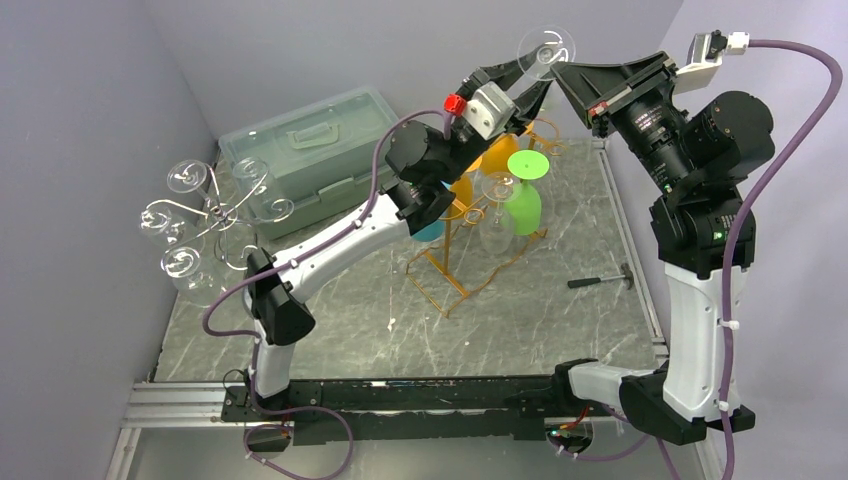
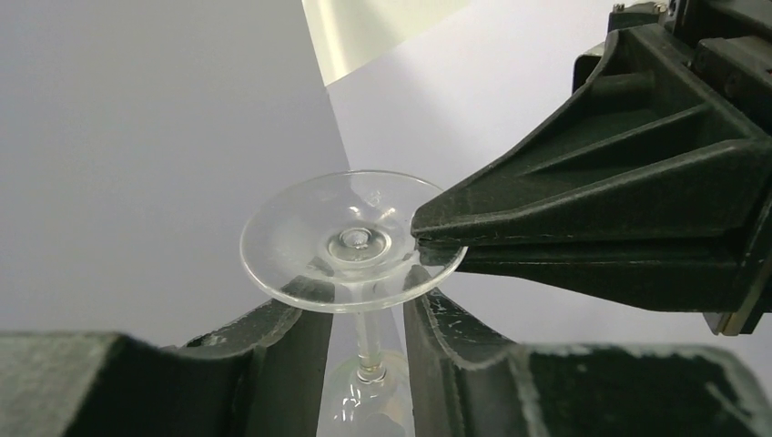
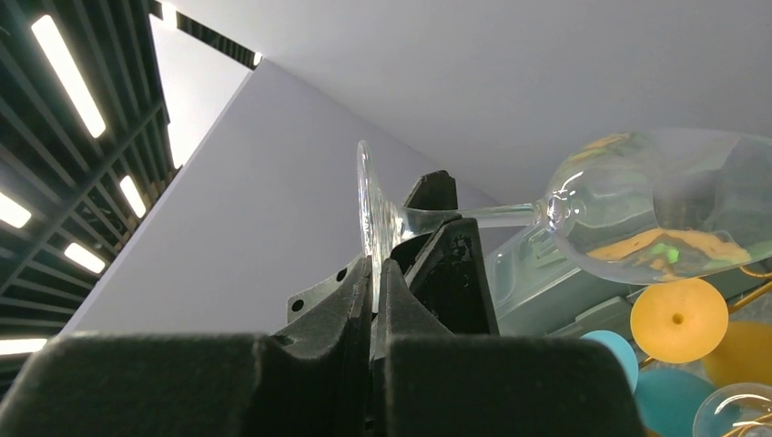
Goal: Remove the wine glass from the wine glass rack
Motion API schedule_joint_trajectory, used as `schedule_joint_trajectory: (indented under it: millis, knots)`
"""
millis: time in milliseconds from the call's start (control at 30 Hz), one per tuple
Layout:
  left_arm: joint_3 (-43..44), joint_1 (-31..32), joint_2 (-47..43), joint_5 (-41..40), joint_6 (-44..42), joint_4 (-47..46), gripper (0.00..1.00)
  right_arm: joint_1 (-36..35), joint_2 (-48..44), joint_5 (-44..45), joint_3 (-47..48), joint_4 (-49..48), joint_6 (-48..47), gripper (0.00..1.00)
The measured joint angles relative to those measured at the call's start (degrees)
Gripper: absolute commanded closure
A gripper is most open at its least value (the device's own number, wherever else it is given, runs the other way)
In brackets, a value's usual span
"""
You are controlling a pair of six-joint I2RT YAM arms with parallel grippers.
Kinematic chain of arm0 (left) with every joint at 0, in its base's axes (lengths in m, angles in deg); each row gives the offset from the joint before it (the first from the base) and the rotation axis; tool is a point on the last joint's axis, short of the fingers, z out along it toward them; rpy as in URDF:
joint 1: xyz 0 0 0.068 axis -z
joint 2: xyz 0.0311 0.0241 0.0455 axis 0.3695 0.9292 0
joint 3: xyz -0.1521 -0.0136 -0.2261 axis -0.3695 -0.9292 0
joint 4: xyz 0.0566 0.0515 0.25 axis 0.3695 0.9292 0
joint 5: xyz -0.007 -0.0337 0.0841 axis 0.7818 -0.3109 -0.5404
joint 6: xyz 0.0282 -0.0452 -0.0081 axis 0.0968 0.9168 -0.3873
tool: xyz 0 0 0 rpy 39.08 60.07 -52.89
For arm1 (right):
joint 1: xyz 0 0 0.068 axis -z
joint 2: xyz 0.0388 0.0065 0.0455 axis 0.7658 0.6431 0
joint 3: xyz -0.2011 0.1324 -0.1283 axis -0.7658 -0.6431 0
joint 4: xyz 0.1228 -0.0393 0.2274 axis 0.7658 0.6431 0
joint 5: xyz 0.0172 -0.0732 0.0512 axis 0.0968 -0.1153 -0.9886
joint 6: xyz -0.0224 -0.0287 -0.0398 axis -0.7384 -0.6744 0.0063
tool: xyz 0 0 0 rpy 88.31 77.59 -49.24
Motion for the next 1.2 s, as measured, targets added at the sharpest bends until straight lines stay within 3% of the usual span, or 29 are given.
schedule_joint_trajectory:
  millis: [167, 300, 467, 600, 733, 900, 1200]
  knots:
    - [1.03, 0.02, 0.63, -0.15, 0.00, 1.07, 0.75, -0.09, 0.00, -0.09, 0.00, -0.04, -0.04, 1.00]
    - [1.57, -0.11, 0.94, -0.61, 0.13, 1.27, 1.00, -0.09, 0.00, -0.09, 0.00, -0.02, -0.04, 1.00]
    - [1.92, -0.04, 0.94, -1.16, 0.72, 1.31, 1.00, -0.09, 0.00, -0.26, -0.11, -0.63, -0.04, 0.99]
    - [2.05, 0.04, 0.92, -2.71, 2.21, 1.97, 1.00, -0.09, -0.04, -0.48, -0.85, -1.92, -0.55, 0.59]
    - [0.59, 0.26, 0.09, -6.36, 4.76, 4.72, 1.00, -0.20, -0.70, -0.70, -2.80, -4.66, -2.05, 0.33]
    - [-2.67, 0.33, -3.21, -11.96, 8.28, 9.05, 1.00, -0.26, -2.34, -1.95, -6.03, -8.81, -3.89, 0.21]
    - [-4.72, 0.35, -13.25, -21.33, 12.76, 14.75, 1.00, -0.26, -3.02, -5.38, -9.07, -13.66, -6.95, 0.15]
